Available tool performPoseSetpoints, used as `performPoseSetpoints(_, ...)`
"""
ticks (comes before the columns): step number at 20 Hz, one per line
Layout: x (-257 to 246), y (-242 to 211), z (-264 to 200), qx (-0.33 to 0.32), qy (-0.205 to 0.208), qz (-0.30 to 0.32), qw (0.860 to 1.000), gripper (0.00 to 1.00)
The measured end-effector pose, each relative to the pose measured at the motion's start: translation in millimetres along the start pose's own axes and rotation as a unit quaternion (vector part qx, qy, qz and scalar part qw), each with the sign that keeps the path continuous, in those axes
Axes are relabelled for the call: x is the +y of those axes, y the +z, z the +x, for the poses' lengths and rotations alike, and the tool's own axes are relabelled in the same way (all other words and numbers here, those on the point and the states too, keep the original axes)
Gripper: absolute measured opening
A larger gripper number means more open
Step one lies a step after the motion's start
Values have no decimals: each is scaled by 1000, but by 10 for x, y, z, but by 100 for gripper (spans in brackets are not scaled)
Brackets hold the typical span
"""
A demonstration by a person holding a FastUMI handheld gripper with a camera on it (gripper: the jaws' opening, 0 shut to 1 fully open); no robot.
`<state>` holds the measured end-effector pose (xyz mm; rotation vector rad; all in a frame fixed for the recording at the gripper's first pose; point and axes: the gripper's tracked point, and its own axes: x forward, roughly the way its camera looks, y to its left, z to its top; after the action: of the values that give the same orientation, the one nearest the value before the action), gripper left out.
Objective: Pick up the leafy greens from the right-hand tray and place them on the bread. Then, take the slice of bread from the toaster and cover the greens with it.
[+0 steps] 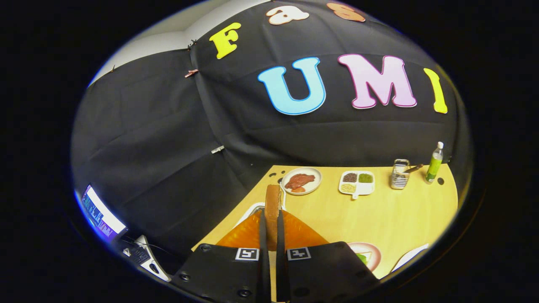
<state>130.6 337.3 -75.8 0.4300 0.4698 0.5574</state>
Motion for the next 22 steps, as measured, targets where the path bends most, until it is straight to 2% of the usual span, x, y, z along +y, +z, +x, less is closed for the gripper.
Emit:
performPoseSetpoints(7, -936, -434, -363, 19, -75, 21, 997, 10)
performPoseSetpoints(11, -1237, -858, -392, 41, -103, 37, 993, 9)
performPoseSetpoints(15, -1339, -1227, -270, 56, -107, 54, 991, 9)
performPoseSetpoints(22, -1276, -1613, 1, 62, -87, 108, 988, 9)
